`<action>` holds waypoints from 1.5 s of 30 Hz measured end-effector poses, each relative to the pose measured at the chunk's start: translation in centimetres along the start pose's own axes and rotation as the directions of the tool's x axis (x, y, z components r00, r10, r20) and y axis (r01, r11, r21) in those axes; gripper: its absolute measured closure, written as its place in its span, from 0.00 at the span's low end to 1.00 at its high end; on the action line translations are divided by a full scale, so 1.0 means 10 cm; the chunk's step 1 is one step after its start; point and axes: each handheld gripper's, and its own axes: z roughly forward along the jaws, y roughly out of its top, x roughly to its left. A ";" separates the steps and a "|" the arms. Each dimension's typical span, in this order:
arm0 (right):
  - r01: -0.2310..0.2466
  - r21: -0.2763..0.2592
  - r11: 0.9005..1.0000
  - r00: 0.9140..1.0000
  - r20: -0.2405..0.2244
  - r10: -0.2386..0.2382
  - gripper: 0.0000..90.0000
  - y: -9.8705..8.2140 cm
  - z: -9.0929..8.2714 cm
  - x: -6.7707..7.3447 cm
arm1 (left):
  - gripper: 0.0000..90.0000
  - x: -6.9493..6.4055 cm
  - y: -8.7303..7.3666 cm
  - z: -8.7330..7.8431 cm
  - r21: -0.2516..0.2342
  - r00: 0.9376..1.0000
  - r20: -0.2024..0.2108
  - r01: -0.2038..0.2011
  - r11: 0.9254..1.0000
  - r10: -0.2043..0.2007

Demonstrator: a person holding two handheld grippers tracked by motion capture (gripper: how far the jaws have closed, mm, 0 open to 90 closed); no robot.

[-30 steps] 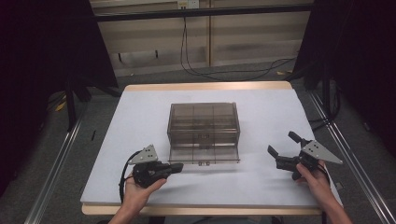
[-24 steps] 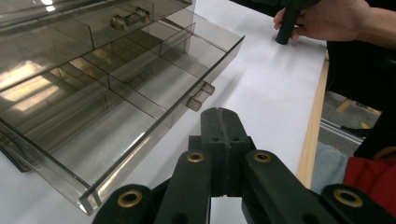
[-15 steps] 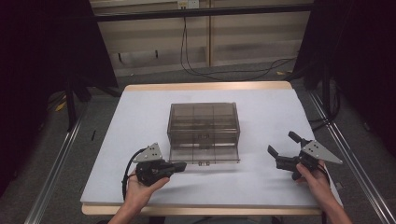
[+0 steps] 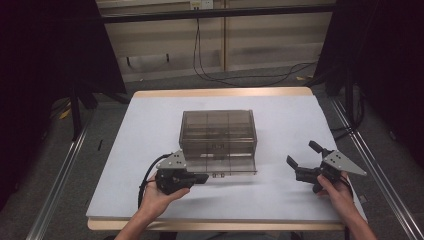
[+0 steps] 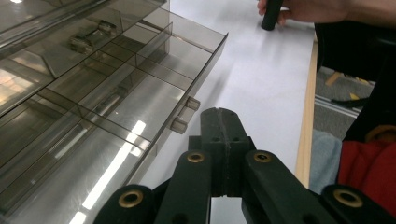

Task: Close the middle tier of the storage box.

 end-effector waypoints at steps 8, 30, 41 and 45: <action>-0.002 0.000 1.000 1.000 0.000 0.002 0.01 0.00 0.00 0.00 | 1.00 0.04 0.01 0.17 0.053 0.999 0.018 -0.033 0.998 0.032; 0.002 0.000 1.000 1.000 -0.002 -0.002 0.01 0.00 0.00 0.00 | 1.00 0.17 -0.11 0.31 0.113 1.000 0.004 0.004 0.994 -0.004; 0.002 0.000 1.000 1.000 -0.001 -0.002 0.01 0.00 0.00 0.00 | 1.00 0.17 -0.12 0.37 0.144 1.000 -0.009 -0.004 0.990 0.005; 0.002 -0.001 1.000 1.000 -0.002 -0.002 0.01 0.00 0.00 0.00 | 1.00 0.18 -0.12 0.39 0.146 1.000 -0.010 -0.006 0.989 0.008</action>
